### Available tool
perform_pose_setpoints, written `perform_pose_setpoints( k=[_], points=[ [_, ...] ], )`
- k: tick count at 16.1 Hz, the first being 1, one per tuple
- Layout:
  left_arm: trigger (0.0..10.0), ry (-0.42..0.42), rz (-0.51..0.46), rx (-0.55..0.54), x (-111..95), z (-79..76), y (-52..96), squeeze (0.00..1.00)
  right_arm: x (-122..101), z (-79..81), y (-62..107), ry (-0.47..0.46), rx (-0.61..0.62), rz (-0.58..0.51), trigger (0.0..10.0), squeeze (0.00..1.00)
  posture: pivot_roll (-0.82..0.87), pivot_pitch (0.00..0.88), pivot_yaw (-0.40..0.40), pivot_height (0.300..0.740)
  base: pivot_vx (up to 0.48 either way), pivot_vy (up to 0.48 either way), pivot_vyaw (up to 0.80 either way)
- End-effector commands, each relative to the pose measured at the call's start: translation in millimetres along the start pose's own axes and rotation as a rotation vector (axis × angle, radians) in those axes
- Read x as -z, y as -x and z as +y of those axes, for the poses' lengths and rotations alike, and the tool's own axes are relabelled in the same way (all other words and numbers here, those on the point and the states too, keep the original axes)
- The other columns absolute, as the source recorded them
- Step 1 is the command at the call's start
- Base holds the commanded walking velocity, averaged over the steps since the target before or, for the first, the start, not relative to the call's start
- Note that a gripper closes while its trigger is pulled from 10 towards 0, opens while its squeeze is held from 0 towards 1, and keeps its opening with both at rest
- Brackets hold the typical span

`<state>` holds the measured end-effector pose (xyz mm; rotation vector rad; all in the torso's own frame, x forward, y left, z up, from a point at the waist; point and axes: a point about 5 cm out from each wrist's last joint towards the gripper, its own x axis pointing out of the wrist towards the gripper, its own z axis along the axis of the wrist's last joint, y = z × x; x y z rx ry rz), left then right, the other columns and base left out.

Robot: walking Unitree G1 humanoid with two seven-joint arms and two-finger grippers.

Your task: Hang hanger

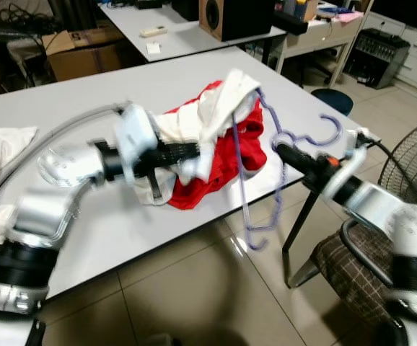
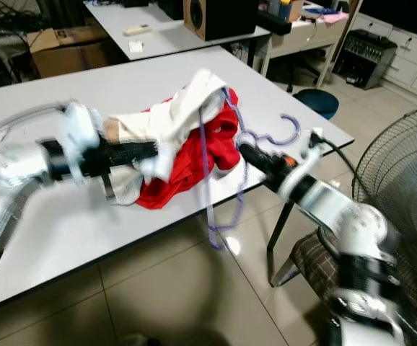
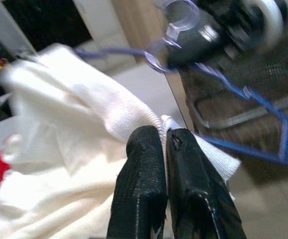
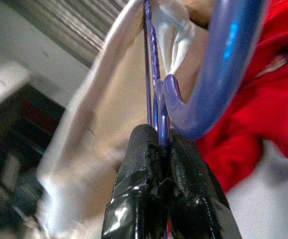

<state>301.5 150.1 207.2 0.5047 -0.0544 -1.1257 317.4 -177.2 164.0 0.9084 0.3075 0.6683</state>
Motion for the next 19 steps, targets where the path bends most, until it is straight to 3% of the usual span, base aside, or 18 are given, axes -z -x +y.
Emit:
perform_pose_setpoints(
  k=[1, 3, 6, 8, 12, 15, 19],
  points=[
    [0.0, -0.055, 0.051, 0.025, 6.3, -4.7, -1.6, 0.00, -6.9, 1.2, -2.7, -0.063, 0.004, -0.044, 10.0, 0.00, -0.06, 0.000, 0.010, 0.740, 0.000, 0.000, 0.00],
    [0.0, -0.136, 0.087, 0.037, 16.3, -13.1, -8.4, 0.00, -6.8, -2.1, -17.6, -0.217, 0.038, -0.124, 10.0, 0.00, -0.06, 0.000, 0.012, 0.740, 0.000, 0.000, 0.00],
    [0.0, -0.202, 0.141, 0.065, 28.1, -19.5, -12.2, 0.00, -9.0, -2.2, -28.4, -0.335, 0.024, -0.204, 10.0, 0.00, -0.06, 0.000, 0.017, 0.740, 0.000, 0.000, 0.00],
    [0.0, -0.198, 0.087, 0.081, 24.0, -24.7, -17.6, 0.00, -10.4, -4.4, -33.1, -0.359, 0.058, -0.229, 10.0, 0.00, -0.05, 0.000, 0.019, 0.740, 0.000, 0.000, 0.00],
    [0.0, -0.156, -0.010, 0.172, 12.5, -43.1, -28.8, 0.00, -18.0, -14.6, -43.0, -0.313, 0.199, -0.308, 10.0, 0.00, -0.05, 0.000, 0.020, 0.740, 0.000, 0.000, 0.00],
    [0.0, -0.163, 0.009, 0.252, 18.5, -61.9, -39.0, 0.00, -33.2, -14.0, -52.4, -0.398, 0.204, -0.435, 10.0, 0.00, -0.04, 0.000, 0.022, 0.740, 0.000, 0.000, 0.00],
    [0.0, -0.192, -0.011, 0.252, 15.1, -67.4, -52.0, 0.00, -36.2, -13.0, -64.0, -0.402, 0.220, -0.474, 10.0, 0.00, -0.04, 0.000, 0.014, 0.740, 0.000, 0.000, 0.00]
  ],
)
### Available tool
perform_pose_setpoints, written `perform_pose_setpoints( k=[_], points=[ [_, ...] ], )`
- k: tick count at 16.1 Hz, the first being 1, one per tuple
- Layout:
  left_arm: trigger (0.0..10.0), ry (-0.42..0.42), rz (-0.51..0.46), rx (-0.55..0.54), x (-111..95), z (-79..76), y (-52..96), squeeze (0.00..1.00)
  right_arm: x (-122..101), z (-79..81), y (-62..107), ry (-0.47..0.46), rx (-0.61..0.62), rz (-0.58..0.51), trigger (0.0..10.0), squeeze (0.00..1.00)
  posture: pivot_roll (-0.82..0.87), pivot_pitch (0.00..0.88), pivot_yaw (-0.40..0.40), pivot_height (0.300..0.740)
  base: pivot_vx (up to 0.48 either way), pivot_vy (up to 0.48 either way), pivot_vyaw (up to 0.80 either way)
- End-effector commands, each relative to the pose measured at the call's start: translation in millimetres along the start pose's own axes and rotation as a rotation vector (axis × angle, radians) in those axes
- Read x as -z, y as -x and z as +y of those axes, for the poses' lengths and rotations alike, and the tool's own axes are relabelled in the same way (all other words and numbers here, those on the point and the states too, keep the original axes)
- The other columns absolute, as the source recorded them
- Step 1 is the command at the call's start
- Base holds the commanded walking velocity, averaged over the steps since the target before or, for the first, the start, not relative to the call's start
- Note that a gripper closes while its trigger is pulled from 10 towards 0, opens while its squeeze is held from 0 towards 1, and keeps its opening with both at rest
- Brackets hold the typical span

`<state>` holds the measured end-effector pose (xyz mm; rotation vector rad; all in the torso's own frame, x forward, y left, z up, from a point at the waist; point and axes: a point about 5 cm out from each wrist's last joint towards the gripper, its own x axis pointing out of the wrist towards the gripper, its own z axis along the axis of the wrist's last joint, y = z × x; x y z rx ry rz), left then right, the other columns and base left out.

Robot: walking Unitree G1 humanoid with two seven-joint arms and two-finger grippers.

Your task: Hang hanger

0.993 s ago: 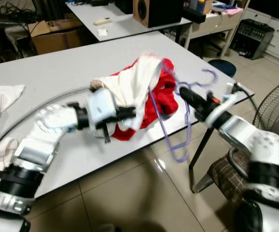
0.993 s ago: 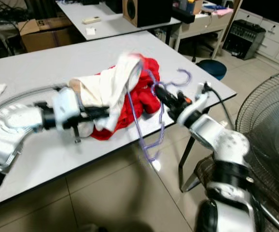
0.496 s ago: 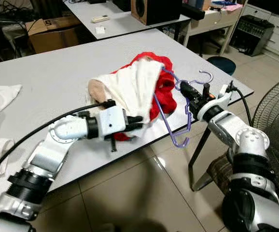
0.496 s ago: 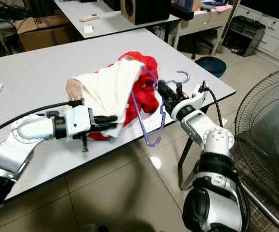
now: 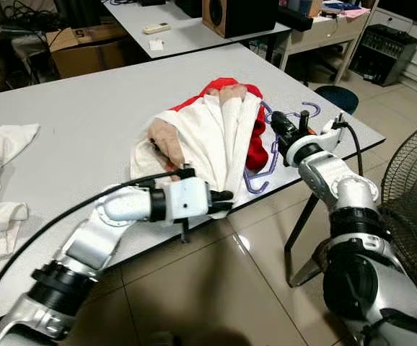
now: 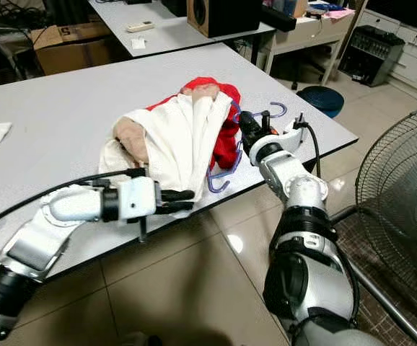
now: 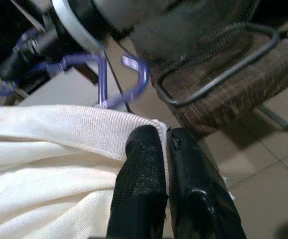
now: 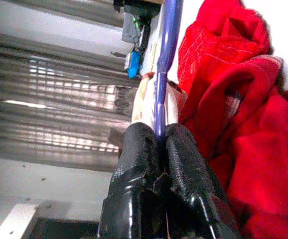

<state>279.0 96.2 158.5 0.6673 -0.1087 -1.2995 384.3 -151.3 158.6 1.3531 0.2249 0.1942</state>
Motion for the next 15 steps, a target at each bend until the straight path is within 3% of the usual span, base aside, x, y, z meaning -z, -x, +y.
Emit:
perform_pose_setpoints(
  k=[1, 6, 8, 9, 10, 12, 15],
  points=[
    [0.0, 0.006, -0.096, 0.057, -16.2, -7.4, -12.0, 0.00, -13.6, 14.8, -4.8, 0.034, -0.035, -0.095, 10.0, 0.00, -0.04, 0.000, 0.012, 0.740, 0.000, 0.000, 0.00],
    [0.0, 0.126, -0.322, 0.065, -52.7, -8.3, -27.6, 0.00, 0.2, 19.0, -14.9, 0.070, -0.027, -0.088, 10.0, 0.00, -0.03, 0.000, 0.005, 0.740, 0.000, 0.000, 0.00],
    [0.0, 0.226, -0.398, 0.121, -64.7, -15.4, -34.6, 0.00, 5.7, 22.0, -18.5, 0.051, -0.025, -0.102, 10.0, 0.00, -0.03, 0.000, 0.011, 0.740, 0.000, 0.000, 0.00],
    [0.0, 0.241, -0.375, 0.169, -64.8, -22.5, -37.5, 0.00, 6.0, 22.8, -19.9, -0.004, -0.025, -0.130, 10.0, 0.00, -0.03, 0.000, 0.013, 0.740, 0.000, 0.000, 0.00],
    [0.0, 0.220, -0.322, 0.146, -58.2, -22.8, -40.2, 0.00, 6.8, 24.2, -20.8, -0.042, -0.030, -0.138, 10.0, 0.00, -0.03, 0.000, 0.013, 0.740, 0.000, 0.000, 0.00],
    [0.0, 0.189, -0.292, 0.029, -53.5, -9.8, -41.8, 0.00, 16.5, 26.5, -22.4, -0.002, -0.031, -0.089, 10.0, 0.00, -0.03, 0.000, 0.013, 0.740, 0.000, 0.000, 0.00],
    [0.0, 0.202, -0.388, -0.125, -67.5, 14.0, -39.2, 0.00, 40.5, 27.1, -22.5, 0.085, -0.031, 0.030, 10.0, 0.00, -0.03, 0.000, 0.010, 0.740, 0.000, 0.000, 0.00]
  ],
)
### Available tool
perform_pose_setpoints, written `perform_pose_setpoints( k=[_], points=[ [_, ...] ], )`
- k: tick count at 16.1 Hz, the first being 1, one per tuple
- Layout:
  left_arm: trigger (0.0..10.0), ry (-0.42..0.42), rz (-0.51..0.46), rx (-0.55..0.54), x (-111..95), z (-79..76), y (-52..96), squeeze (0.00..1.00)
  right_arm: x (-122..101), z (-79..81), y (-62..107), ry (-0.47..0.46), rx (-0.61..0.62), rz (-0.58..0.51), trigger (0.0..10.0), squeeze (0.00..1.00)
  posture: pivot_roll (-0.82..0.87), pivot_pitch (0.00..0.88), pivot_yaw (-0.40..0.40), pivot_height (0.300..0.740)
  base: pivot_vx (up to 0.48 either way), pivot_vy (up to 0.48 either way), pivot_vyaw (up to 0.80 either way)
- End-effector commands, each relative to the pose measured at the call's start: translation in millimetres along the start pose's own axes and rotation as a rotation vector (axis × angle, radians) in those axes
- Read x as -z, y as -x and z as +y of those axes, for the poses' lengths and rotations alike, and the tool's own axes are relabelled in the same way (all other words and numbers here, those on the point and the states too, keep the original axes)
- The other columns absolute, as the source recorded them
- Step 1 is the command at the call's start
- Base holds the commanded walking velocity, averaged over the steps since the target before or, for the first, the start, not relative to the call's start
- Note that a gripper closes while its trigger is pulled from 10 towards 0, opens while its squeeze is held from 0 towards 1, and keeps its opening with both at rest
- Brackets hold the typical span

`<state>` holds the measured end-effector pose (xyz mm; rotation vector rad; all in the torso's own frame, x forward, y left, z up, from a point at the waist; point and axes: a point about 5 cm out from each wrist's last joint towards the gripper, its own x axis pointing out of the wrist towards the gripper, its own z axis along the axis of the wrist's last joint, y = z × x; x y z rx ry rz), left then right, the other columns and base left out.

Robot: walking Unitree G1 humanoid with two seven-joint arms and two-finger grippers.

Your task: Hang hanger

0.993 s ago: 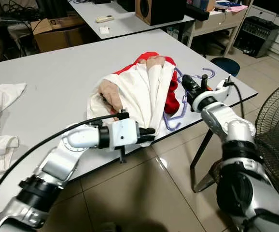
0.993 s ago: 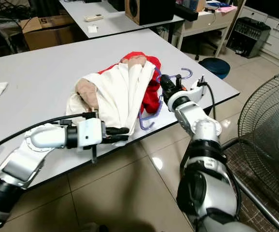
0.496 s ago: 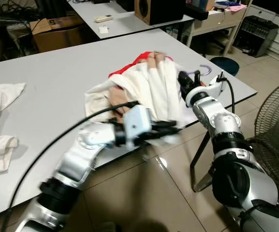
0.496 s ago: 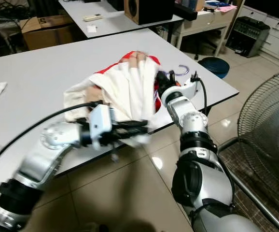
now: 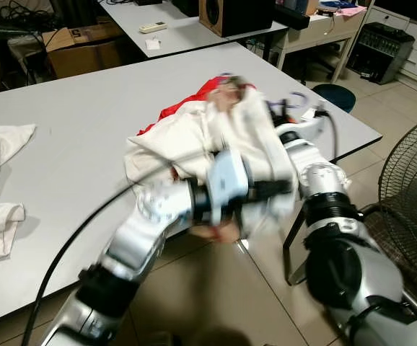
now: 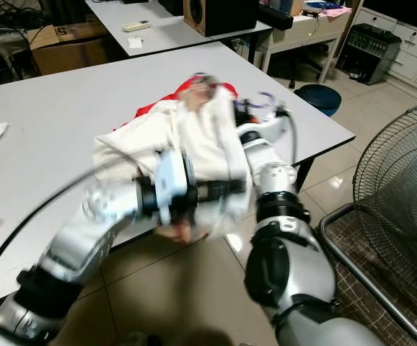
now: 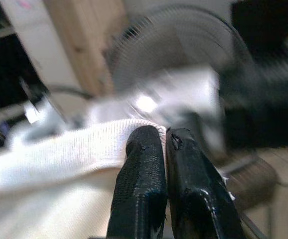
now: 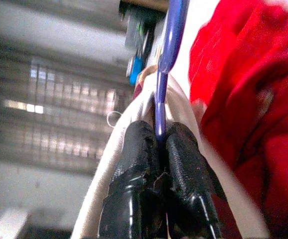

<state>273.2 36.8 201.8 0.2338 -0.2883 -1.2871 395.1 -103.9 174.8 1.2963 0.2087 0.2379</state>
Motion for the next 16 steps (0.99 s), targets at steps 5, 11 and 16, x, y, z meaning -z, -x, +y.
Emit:
perform_pose_setpoints(
  k=[5, 11, 16],
  points=[
    [10.0, -0.161, 0.137, -0.073, 7.2, 17.5, 12.2, 0.00, -4.3, 11.6, 14.1, 0.047, -0.048, 0.072, 10.0, 0.00, -0.04, 0.000, 0.013, 0.740, 0.000, 0.000, 0.00],
    [10.0, -0.089, 0.304, -0.146, 22.4, 37.2, 38.9, 1.00, -21.5, 20.8, 36.5, 0.094, -0.097, 0.082, 10.0, 0.00, -0.04, 0.000, 0.012, 0.740, 0.000, 0.000, 0.00],
    [10.0, 0.056, 0.134, -0.289, -1.4, 61.1, 53.6, 0.00, -25.1, 8.1, 49.5, 0.116, -0.037, 0.121, 10.0, 0.00, -0.04, 0.000, 0.013, 0.740, 0.000, 0.000, 0.00]
  ],
)
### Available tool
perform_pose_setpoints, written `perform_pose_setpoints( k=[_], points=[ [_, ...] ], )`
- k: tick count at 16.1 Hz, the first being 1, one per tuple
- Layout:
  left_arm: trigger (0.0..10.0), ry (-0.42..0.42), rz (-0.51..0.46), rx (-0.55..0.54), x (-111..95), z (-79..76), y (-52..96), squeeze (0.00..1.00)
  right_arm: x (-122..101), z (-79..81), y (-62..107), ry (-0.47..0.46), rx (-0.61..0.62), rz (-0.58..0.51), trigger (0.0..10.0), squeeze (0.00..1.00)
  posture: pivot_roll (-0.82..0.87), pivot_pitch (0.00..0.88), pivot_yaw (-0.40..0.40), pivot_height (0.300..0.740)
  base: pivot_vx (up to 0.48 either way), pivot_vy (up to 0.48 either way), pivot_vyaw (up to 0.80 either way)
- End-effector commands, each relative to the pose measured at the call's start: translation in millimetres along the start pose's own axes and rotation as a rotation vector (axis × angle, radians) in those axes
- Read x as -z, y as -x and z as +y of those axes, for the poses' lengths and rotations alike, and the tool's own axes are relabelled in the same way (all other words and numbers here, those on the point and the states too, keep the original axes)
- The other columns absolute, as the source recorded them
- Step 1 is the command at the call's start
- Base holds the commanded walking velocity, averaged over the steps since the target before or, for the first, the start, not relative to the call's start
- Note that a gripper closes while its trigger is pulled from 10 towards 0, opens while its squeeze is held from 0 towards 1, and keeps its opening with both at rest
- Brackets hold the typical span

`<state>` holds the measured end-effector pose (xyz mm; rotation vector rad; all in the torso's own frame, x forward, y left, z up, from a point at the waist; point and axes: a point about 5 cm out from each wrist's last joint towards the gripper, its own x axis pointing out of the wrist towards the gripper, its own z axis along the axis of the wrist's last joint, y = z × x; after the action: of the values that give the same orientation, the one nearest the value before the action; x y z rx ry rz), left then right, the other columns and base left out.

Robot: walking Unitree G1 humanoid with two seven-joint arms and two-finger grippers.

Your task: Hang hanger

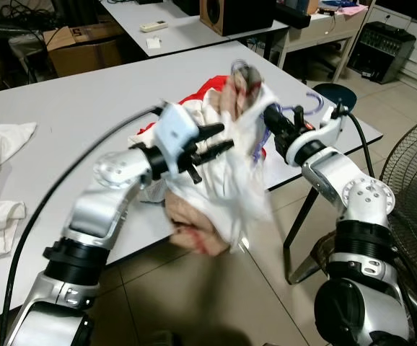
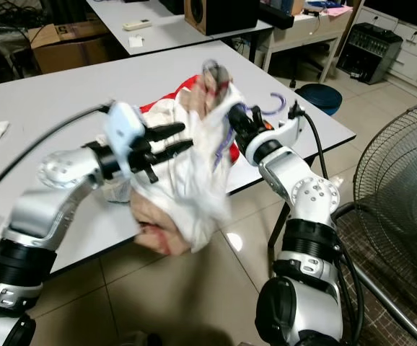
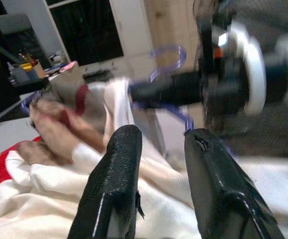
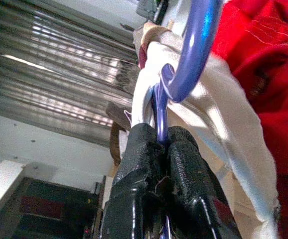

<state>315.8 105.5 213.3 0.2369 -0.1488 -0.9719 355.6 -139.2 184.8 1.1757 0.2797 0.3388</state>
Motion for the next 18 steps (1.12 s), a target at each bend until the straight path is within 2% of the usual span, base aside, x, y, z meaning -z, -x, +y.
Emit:
perform_pose_setpoints(
  k=[1, 2, 5, 6, 7, 8, 9, 10, 11, 12, 14, 18],
  points=[
    [10.0, 0.044, -0.048, 0.034, -9.6, 0.0, 2.1, 0.00, -2.2, 3.0, 2.4, 0.003, -0.006, 0.002, 10.0, 0.00, -0.04, 0.000, 0.013, 0.740, 0.000, 0.000, 0.00],
    [10.0, 0.099, -0.085, 0.036, -15.5, 2.3, 3.5, 0.00, -2.1, 0.2, 3.3, -0.003, 0.014, 0.008, 10.0, 0.00, -0.04, 0.000, 0.015, 0.740, 0.000, 0.000, 0.00],
    [10.0, 0.090, -0.061, -0.061, -16.0, 12.6, 0.1, 0.00, -0.1, 0.8, 4.7, 0.002, 0.025, 0.025, 10.0, 0.00, -0.04, 0.000, 0.018, 0.740, 0.000, 0.000, 0.00],
    [10.0, 0.079, -0.060, -0.051, -15.7, 13.0, 1.1, 0.00, -0.3, 2.7, 4.7, 0.003, 0.020, 0.026, 10.0, 0.00, -0.04, 0.000, 0.020, 0.740, 0.000, 0.000, 0.00],
    [10.0, 0.025, -0.050, 0.044, -13.7, 4.4, 3.8, 0.00, -0.8, 6.6, 4.8, 0.012, -0.002, 0.034, 10.0, 0.00, -0.04, 0.000, 0.021, 0.740, 0.000, 0.000, 0.00],
    [10.0, 0.007, -0.038, 0.083, -12.4, 0.3, 5.1, 0.00, -0.8, 8.0, 5.1, 0.024, -0.011, 0.045, 10.0, 0.00, -0.04, 0.000, 0.021, 0.740, 0.000, 0.000, 0.00],
    [10.0, -0.004, -0.017, 0.090, -9.9, -0.9, 6.1, 0.00, 0.6, 11.5, 7.0, 0.089, -0.038, 0.087, 10.0, 0.00, -0.04, 0.000, 0.020, 0.740, 0.000, 0.000, 0.00],
    [10.0, -0.004, -0.017, 0.090, -9.9, -0.9, 6.1, 0.00, 0.6, 11.5, 7.0, 0.089, -0.038, 0.087, 10.0, 0.00, -0.04, 0.000, 0.020, 0.740, 0.000, 0.000, 0.00],
    [10.0, -0.003, 0.009, -0.029, -7.1, 13.8, 8.4, 0.36, 1.8, 15.4, 11.2, 0.213, -0.060, 0.146, 10.0, 0.00, -0.04, 0.000, 0.021, 0.740, 0.000, 0.000, 0.00],
    [10.0, 0.007, 0.023, -0.141, -6.9, 32.5, 18.7, 1.00, 1.3, 21.8, 19.6, 0.424, -0.086, 0.233, 10.0, 0.00, -0.04, 0.000, 0.021, 0.740, 0.000, 0.000, 0.00],
    [10.0, 0.000, 0.024, -0.169, -8.9, 40.5, 29.4, 1.00, -0.1, 27.7, 28.4, 0.602, -0.107, 0.309, 10.0, 0.00, -0.04, 0.000, 0.020, 0.740, 0.000, 0.000, 0.00],
    [10.0, 0.000, 0.024, -0.169, -8.9, 40.5, 29.4, 1.00, -0.1, 27.7, 28.4, 0.602, -0.107, 0.309, 10.0, 0.00, -0.04, 0.000, 0.020, 0.740, 0.000, 0.000, 0.00]
  ],
)
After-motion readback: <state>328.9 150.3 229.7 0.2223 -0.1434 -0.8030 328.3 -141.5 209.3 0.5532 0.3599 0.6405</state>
